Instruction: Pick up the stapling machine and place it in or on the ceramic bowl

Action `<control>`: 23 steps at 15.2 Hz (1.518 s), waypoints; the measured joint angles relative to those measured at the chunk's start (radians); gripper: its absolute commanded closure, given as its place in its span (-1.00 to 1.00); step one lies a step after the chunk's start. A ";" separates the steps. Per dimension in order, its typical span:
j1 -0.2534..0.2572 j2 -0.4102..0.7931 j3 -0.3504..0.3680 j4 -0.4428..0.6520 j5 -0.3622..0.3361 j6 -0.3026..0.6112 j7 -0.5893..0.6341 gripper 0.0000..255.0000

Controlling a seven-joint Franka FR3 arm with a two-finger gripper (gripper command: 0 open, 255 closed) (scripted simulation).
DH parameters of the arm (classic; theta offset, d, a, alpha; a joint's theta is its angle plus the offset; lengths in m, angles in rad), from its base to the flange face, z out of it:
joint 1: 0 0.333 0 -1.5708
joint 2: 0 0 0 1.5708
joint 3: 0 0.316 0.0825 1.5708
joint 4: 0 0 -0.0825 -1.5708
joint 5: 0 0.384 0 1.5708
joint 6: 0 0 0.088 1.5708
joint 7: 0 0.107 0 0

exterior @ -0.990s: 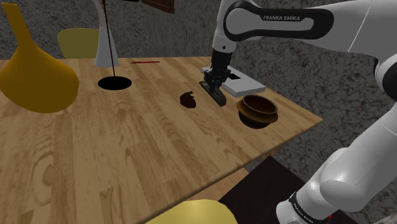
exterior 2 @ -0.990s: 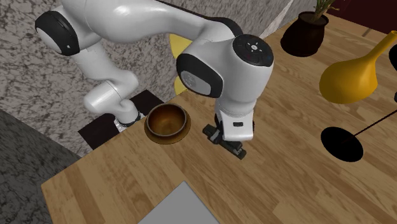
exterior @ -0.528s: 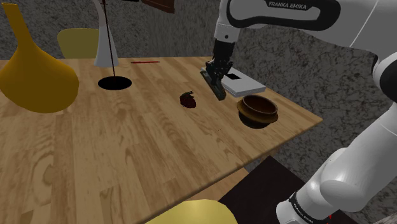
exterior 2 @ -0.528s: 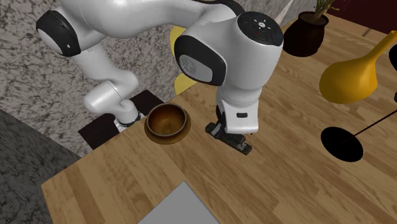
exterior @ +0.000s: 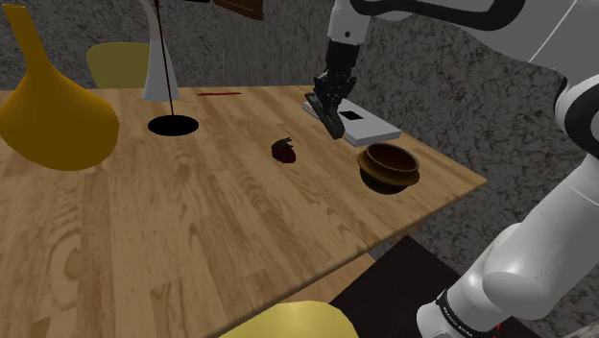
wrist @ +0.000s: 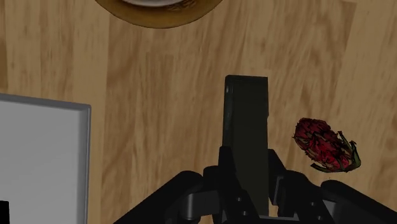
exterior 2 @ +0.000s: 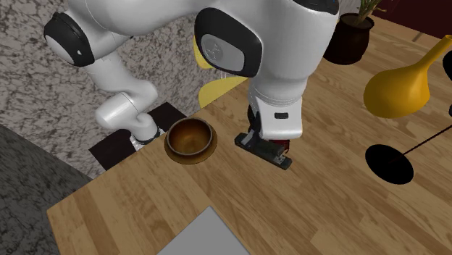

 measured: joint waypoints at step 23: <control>-0.035 -0.598 -0.096 -0.574 0.024 -0.026 -0.139 1.00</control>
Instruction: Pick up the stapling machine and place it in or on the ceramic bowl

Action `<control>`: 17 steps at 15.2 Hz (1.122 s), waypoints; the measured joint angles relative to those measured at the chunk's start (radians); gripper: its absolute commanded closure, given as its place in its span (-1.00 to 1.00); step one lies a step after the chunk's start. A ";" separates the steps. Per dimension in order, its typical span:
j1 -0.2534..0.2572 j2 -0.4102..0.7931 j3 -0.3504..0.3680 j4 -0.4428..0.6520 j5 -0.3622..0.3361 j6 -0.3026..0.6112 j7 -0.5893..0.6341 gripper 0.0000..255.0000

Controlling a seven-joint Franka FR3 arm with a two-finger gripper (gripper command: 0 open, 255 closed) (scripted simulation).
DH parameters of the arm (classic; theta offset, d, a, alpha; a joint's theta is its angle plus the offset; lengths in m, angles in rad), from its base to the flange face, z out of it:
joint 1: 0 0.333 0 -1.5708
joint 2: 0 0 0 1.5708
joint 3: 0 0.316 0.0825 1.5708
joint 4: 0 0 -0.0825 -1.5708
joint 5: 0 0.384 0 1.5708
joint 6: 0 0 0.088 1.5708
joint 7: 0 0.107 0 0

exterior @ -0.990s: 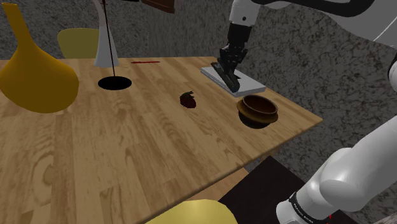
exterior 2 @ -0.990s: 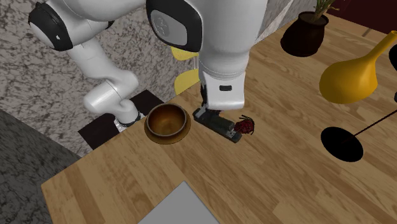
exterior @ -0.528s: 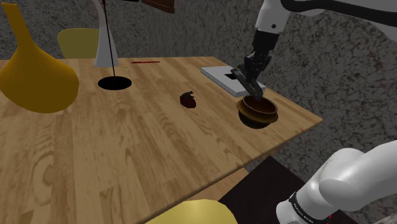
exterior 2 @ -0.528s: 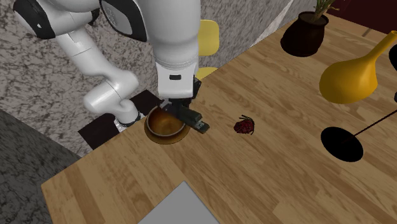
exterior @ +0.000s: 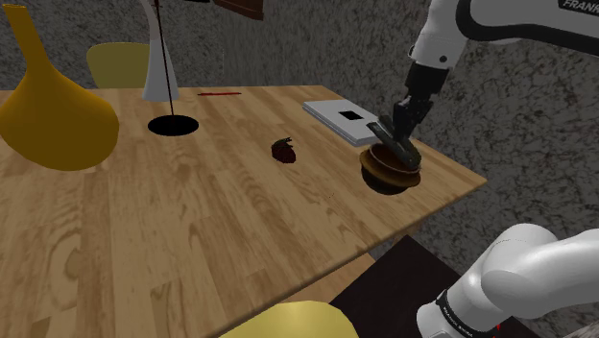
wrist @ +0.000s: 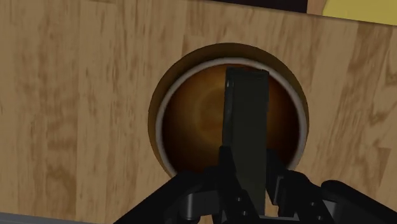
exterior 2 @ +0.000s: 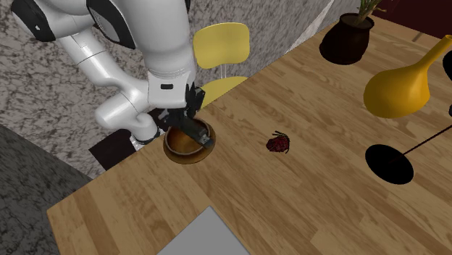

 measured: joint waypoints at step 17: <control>0.001 -0.044 0.001 -0.135 0.002 0.101 -0.005 -1.00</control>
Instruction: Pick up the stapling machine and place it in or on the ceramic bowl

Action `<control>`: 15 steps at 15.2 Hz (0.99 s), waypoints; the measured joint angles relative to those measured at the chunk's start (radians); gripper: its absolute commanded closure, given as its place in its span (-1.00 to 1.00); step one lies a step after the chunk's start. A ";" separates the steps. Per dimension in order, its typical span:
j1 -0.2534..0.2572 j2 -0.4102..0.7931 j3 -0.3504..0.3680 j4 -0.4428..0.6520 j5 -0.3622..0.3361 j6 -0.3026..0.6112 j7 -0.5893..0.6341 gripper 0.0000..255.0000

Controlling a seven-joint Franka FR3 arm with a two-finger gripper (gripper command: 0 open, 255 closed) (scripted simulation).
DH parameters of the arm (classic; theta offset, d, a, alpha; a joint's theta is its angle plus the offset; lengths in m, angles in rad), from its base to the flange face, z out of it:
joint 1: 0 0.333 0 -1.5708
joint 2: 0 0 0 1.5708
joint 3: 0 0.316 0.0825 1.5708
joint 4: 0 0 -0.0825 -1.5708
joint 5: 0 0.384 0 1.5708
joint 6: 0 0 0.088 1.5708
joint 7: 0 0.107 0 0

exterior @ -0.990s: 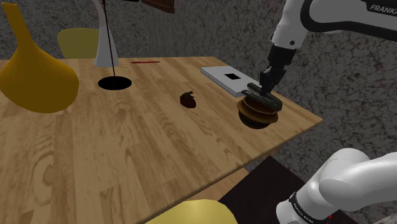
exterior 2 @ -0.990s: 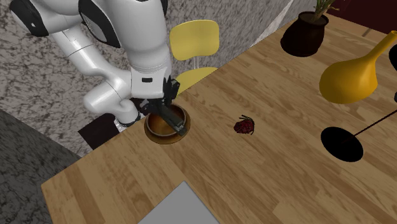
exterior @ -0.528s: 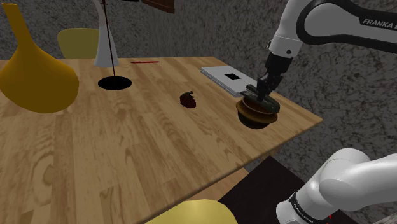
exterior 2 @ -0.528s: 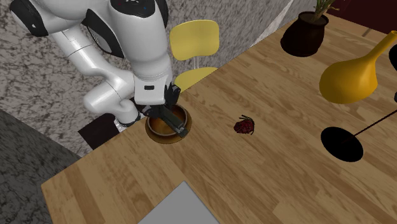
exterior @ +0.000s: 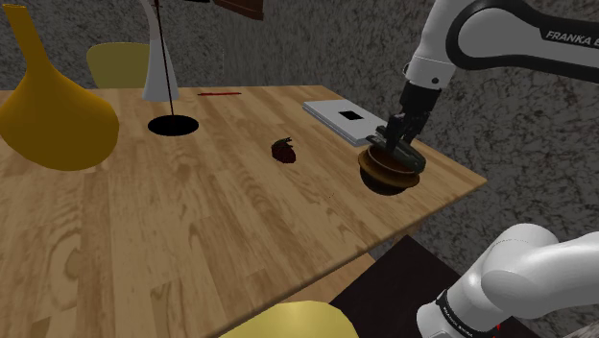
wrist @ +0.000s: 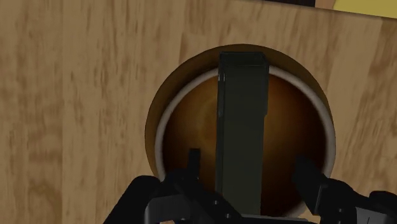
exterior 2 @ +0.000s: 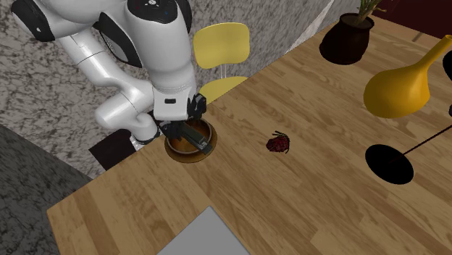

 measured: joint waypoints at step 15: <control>-0.003 0.052 -0.005 0.152 -0.005 -0.110 0.001 -1.00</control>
